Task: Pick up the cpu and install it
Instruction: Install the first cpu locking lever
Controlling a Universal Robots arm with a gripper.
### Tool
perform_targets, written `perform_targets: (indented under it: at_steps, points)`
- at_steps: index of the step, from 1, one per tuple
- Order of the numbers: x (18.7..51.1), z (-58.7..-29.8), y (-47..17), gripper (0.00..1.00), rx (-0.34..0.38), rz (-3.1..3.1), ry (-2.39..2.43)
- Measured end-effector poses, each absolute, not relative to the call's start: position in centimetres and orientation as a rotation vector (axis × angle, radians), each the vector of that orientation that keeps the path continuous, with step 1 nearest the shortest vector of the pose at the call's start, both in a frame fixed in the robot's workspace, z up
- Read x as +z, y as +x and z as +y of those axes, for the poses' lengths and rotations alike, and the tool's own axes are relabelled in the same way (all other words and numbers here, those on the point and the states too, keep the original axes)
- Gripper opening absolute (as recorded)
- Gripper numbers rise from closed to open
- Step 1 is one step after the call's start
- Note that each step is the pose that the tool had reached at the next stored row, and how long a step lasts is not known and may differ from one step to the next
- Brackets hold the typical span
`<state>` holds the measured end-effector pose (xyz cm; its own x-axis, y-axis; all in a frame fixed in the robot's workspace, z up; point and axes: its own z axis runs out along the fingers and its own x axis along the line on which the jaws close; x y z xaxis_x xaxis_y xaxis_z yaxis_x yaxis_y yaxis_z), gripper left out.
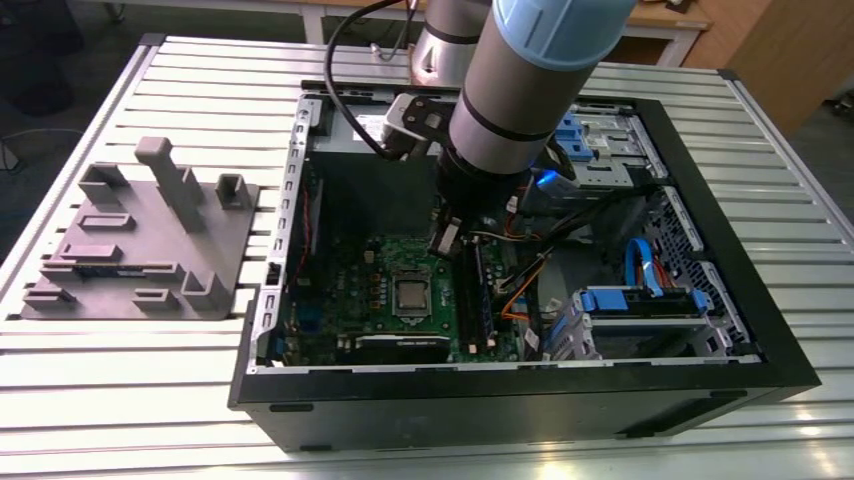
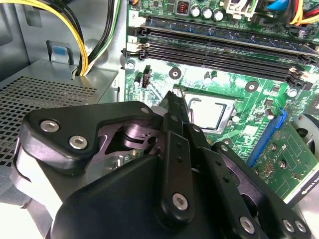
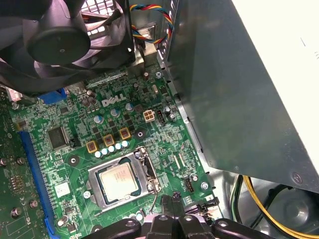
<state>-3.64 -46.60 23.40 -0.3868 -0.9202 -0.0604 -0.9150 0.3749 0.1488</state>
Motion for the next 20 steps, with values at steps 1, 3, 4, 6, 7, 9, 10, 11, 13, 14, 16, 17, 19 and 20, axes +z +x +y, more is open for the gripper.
perform_targets:
  at_steps: [1, 3, 4, 6, 7, 9, 10, 11, 13, 14, 16, 17, 19, 20]
  points:
    - [23.40, -46.60, -3.64, 0.10, -0.245, -2.578, 1.721]
    - [23.40, -46.60, -3.64, 0.10, -0.245, -2.578, 1.721]
    - [23.40, -46.60, -3.64, 0.10, -0.245, -2.578, 1.721]
    - [23.40, -46.60, -3.64, 0.10, -0.245, -2.574, 1.725]
    - [23.40, -46.60, -3.64, 0.10, -0.245, -2.574, 1.727]
    - [23.40, -46.60, -3.64, 0.10, -0.245, -2.573, 1.728]
    - [23.40, -46.60, -3.64, 0.10, -0.245, -2.573, 1.728]
    - [23.40, -46.60, -3.64, 0.10, -0.245, -2.573, 1.728]
    - [23.40, -46.60, -3.64, 0.10, -0.245, -2.573, 1.728]
    - [23.40, -46.60, -3.64, 0.10, -0.245, -2.573, 1.728]
    - [23.40, -46.60, -3.64, 0.10, -0.245, -2.573, 1.728]
    - [23.40, -46.60, -3.64, 0.10, -0.245, -2.573, 1.728]
    - [23.40, -46.72, -3.63, 0.10, -0.245, -2.572, 1.729]
    - [23.40, -46.84, -3.63, 0.10, -0.245, -2.570, 1.731]
